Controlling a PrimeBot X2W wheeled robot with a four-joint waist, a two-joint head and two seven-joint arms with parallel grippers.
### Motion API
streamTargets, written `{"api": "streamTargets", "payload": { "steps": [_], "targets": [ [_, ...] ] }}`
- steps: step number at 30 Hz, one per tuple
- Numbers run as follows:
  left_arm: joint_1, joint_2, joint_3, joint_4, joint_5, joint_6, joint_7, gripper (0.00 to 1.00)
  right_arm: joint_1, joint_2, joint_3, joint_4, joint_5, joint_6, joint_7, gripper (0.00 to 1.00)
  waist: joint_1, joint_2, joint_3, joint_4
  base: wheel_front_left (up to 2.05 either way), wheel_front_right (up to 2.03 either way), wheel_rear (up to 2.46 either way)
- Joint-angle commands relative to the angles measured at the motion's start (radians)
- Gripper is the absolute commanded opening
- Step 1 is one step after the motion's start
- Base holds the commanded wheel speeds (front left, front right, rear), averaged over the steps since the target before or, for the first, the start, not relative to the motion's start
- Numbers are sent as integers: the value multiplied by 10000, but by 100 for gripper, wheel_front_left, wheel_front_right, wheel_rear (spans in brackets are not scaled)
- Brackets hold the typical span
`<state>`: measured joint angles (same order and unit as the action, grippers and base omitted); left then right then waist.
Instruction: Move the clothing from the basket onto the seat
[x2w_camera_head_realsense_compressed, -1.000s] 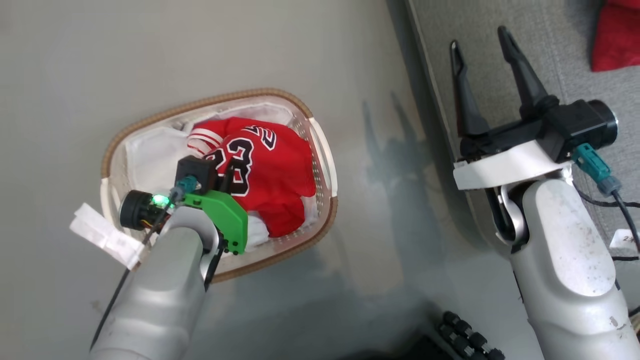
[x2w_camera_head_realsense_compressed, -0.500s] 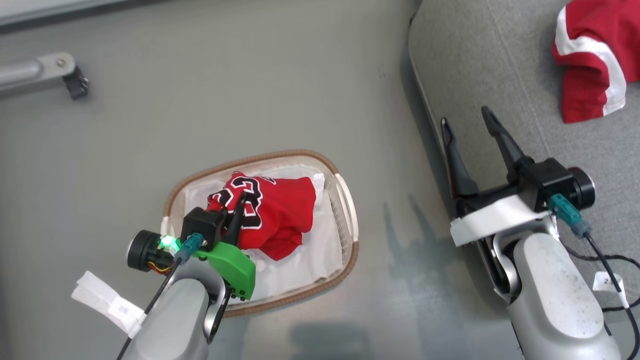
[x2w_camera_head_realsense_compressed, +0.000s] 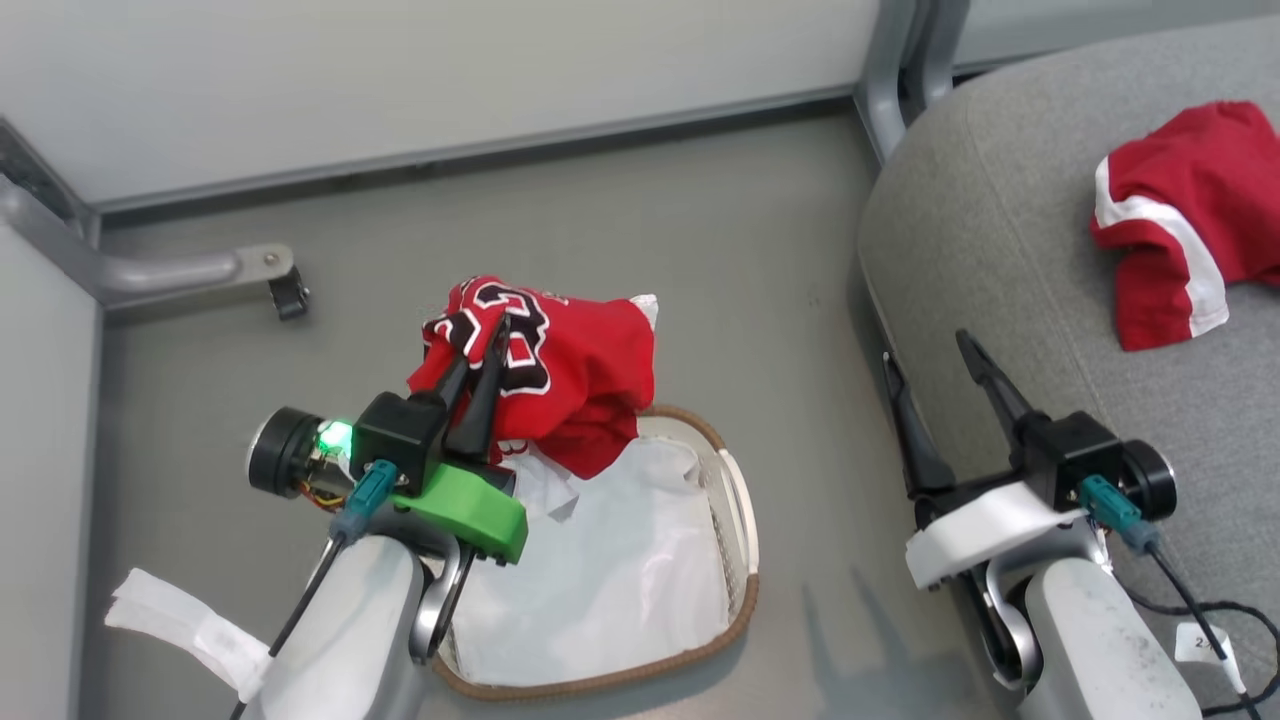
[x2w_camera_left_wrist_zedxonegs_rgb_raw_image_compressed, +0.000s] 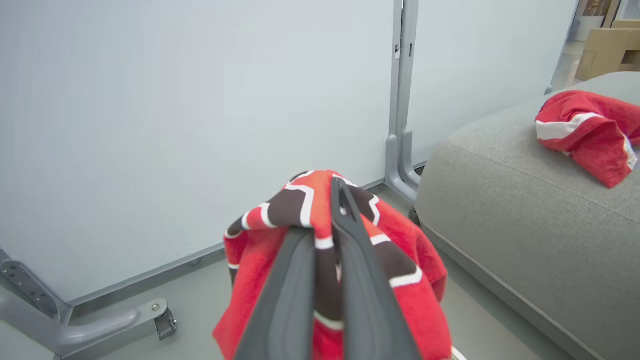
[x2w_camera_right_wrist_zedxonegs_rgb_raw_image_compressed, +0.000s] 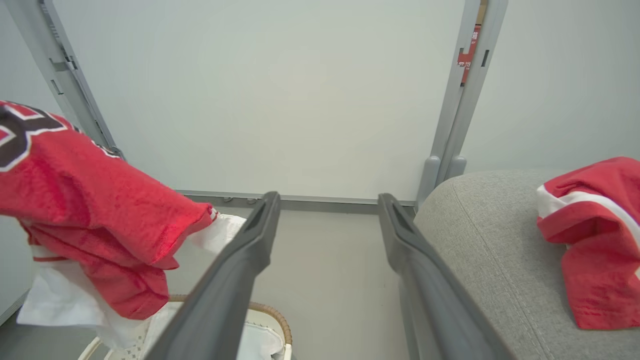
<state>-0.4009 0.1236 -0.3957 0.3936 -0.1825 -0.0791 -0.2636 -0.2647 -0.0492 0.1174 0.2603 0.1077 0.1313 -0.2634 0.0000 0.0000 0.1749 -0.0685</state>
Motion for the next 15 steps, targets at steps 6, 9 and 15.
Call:
{"api": "streamTargets", "payload": {
  "steps": [6,9,15],
  "targets": [
    [-350,-42,149,-726,128,-81,-13,0,574,-43,71,120,108,-10,-20,100,0,0,-1010,291,0,0,0],
    [-441,-108,98,-985,149,-127,-12,0,664,-38,294,139,112,-10,-20,100,0,0,-1064,307,0,0,0],
    [-514,-230,-212,-1099,209,-177,-7,0,79,-40,1621,174,-194,-10,-20,100,0,0,-1025,503,0,0,0]
  ]
}}
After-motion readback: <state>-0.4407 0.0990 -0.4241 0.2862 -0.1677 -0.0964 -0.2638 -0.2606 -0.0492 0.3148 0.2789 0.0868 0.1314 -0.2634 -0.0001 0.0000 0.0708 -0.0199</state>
